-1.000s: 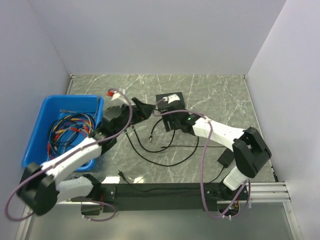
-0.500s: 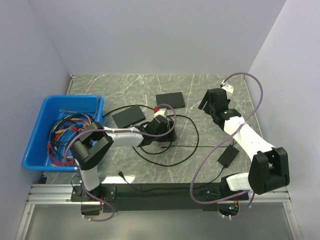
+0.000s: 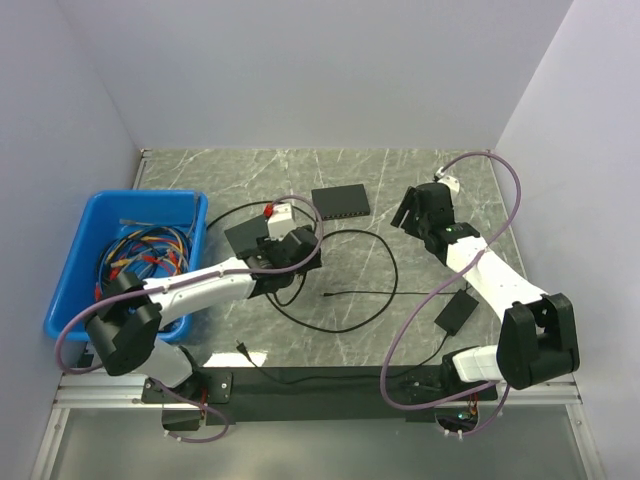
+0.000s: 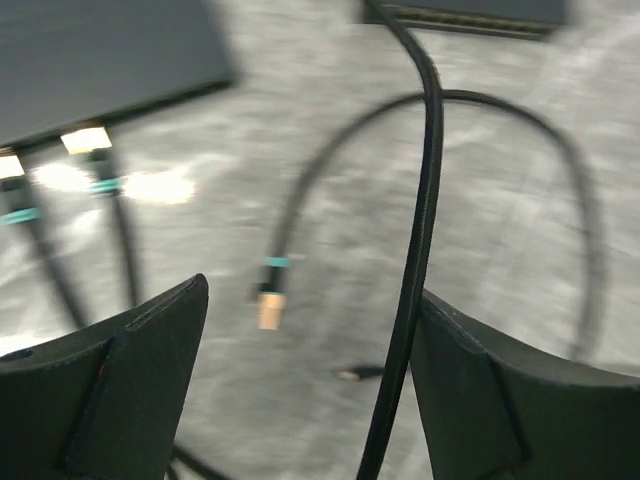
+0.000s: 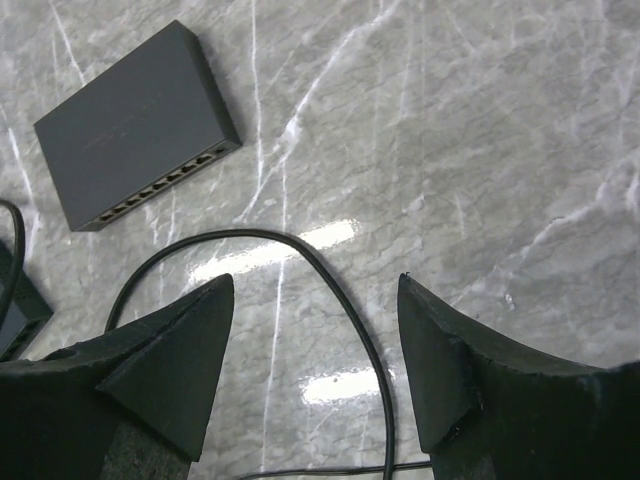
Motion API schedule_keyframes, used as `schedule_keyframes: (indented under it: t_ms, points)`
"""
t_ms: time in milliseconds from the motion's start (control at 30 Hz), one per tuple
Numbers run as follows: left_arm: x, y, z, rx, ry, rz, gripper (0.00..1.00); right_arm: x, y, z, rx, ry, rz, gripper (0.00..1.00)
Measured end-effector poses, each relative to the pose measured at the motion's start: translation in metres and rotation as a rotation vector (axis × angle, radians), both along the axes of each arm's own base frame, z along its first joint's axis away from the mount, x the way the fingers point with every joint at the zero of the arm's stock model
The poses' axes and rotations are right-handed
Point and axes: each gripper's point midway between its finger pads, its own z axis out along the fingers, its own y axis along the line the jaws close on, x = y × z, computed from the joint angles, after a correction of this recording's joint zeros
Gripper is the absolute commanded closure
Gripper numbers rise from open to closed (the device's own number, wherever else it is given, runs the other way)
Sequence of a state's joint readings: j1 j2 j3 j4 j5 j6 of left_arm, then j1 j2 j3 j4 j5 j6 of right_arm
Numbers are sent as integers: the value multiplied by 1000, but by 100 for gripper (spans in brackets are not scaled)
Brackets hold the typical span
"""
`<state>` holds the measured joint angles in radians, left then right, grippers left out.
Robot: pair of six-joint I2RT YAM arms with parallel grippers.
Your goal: Insert the plug into the switch port
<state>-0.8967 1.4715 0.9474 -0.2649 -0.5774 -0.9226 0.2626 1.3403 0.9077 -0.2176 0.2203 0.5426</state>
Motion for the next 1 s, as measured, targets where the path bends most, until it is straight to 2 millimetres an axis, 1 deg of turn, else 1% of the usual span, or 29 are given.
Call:
schedule_keyframes:
  t_ms: [133, 267, 367, 533, 600, 633, 667, 833, 933, 967, 1000]
  points:
    - [-2, 26, -21, 117, 39, 75, 16, -1, 1, 3, 7, -7, 7, 27]
    - [0, 43, -27, 164, 48, 122, 16, -3, 2, 7, 16, -22, 14, 27]
    - [8, 59, -30, 180, 51, 159, 17, -3, 5, 9, 27, -30, 26, 27]
    - [27, 91, -35, 196, 54, 239, 18, -1, 11, 11, 45, -40, 57, 28]
    - [36, 98, -39, 193, 57, 258, 19, -1, 14, 12, 53, -42, 67, 28]
    - [39, 99, -42, 192, 60, 257, 19, -1, 15, 13, 56, -44, 72, 28]
    - [44, 104, -47, 193, 67, 269, 20, -1, 16, 13, 58, -45, 76, 28]
    - [59, 116, -79, 184, 128, 267, 25, -1, 19, 12, 68, -43, 92, 29]
    - [64, 118, -94, 184, 154, 255, 25, -1, 20, 10, 71, -37, 98, 29]
    - [68, 121, -95, 197, 148, 257, 25, -1, 20, 9, 71, -33, 99, 29]
    - [72, 119, -94, 193, 142, 250, 25, -1, 21, 7, 72, -30, 100, 29]
